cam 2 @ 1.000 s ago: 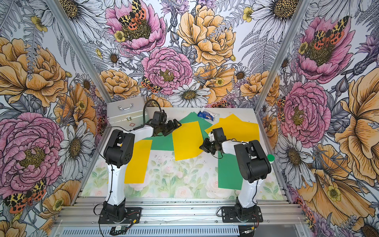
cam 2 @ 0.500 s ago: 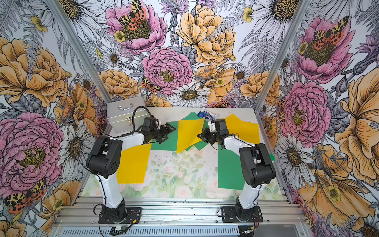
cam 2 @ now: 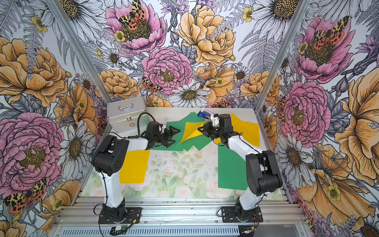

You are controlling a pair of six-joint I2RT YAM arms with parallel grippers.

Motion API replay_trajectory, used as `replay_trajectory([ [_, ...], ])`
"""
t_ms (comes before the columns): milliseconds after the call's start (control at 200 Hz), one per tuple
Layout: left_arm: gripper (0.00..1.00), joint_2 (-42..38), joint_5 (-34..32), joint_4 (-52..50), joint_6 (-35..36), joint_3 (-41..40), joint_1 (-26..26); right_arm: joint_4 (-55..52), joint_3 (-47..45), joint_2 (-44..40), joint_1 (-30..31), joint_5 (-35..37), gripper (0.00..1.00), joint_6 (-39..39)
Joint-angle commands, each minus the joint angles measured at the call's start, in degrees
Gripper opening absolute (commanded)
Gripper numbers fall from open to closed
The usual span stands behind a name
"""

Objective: Sort the scattered colored papers by color
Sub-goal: Pick up the colored paper.

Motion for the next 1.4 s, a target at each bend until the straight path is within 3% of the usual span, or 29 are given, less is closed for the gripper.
replay_trajectory([
  [0,0.98,2.4,3.5,8.9,-5.7,0.3,-1.5,1.1,0.7,-2.0,-0.6,-1.0,0.0,0.9],
  [145,0.98,4.4,4.1,14.4,-9.8,-0.1,-2.6,1.2,0.0,-2.7,-1.1,-1.7,0.0,1.2],
  [330,0.98,8.3,5.5,28.8,-19.7,-0.2,-3.6,1.4,-1.2,-3.6,-1.6,-2.7,0.0,1.6],
  [465,0.92,11.1,5.3,37.5,-25.3,0.1,-4.0,1.5,-2.5,-4.4,-2.1,-3.3,0.0,1.6],
  [916,0.43,12.4,6.0,40.1,-25.5,2.1,-3.9,-3.1,-8.1,-7.5,-5.1,-5.3,0.0,-2.1],
  [1171,0.25,6.4,6.3,22.6,-11.9,3.4,-3.9,-3.5,-10.3,-8.2,-6.9,-6.7,0.0,-2.8],
  [1321,0.03,1.7,4.5,2.2,2.4,7.2,-4.4,-4.3,-11.2,-8.5,-7.6,-7.2,0.0,-3.7],
  [1391,0.0,-0.4,1.6,-9.2,10.0,10.1,-4.9,-4.6,-11.9,-8.6,-8.0,-7.2,0.0,-4.2],
])
